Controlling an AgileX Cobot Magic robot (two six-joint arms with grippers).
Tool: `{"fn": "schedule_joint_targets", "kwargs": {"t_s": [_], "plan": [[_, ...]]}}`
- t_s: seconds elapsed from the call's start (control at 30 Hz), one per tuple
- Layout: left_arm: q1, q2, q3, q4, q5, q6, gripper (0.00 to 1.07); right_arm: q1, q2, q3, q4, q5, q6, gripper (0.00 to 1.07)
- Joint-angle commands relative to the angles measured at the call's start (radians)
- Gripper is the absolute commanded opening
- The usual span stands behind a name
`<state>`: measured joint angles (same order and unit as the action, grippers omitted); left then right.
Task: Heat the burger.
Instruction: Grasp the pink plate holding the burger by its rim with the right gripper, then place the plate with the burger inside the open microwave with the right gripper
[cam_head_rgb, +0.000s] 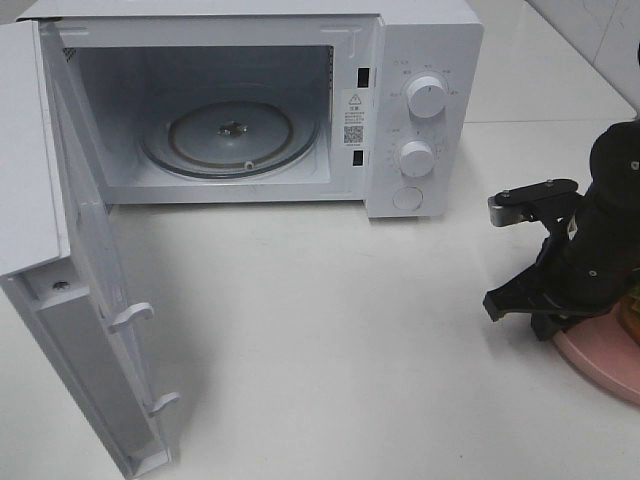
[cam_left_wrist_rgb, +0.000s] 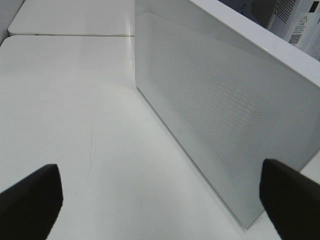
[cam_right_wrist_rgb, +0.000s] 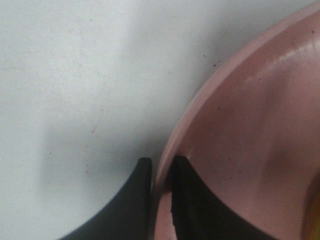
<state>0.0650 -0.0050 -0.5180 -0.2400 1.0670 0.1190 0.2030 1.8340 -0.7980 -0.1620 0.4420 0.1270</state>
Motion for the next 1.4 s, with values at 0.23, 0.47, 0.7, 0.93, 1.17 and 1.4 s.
{"fn": "schedule_joint_targets", "kwargs": {"t_s": [0.23,0.47,0.7,0.93,1.17,1.4], "plan": [[0.005,-0.017,0.000,0.001,0.000,-0.006,1.00,-0.002,0.015,0.012,-0.013,0.034,0.007,0.00],[0.005,-0.017,0.000,0.001,0.000,-0.006,1.00,-0.002,-0.045,0.012,-0.102,0.093,0.106,0.00],[0.005,-0.017,0.000,0.001,0.000,-0.006,1.00,0.064,-0.089,0.013,-0.260,0.185,0.254,0.00],[0.005,-0.017,0.000,0.001,0.000,-0.006,1.00,0.130,-0.089,0.013,-0.374,0.249,0.369,0.00],[0.005,-0.017,0.000,0.001,0.000,-0.006,1.00,0.198,-0.089,0.013,-0.461,0.316,0.455,0.00],[0.005,-0.017,0.000,0.001,0.000,-0.006,1.00,0.290,-0.136,0.075,-0.479,0.341,0.489,0.00]]}}
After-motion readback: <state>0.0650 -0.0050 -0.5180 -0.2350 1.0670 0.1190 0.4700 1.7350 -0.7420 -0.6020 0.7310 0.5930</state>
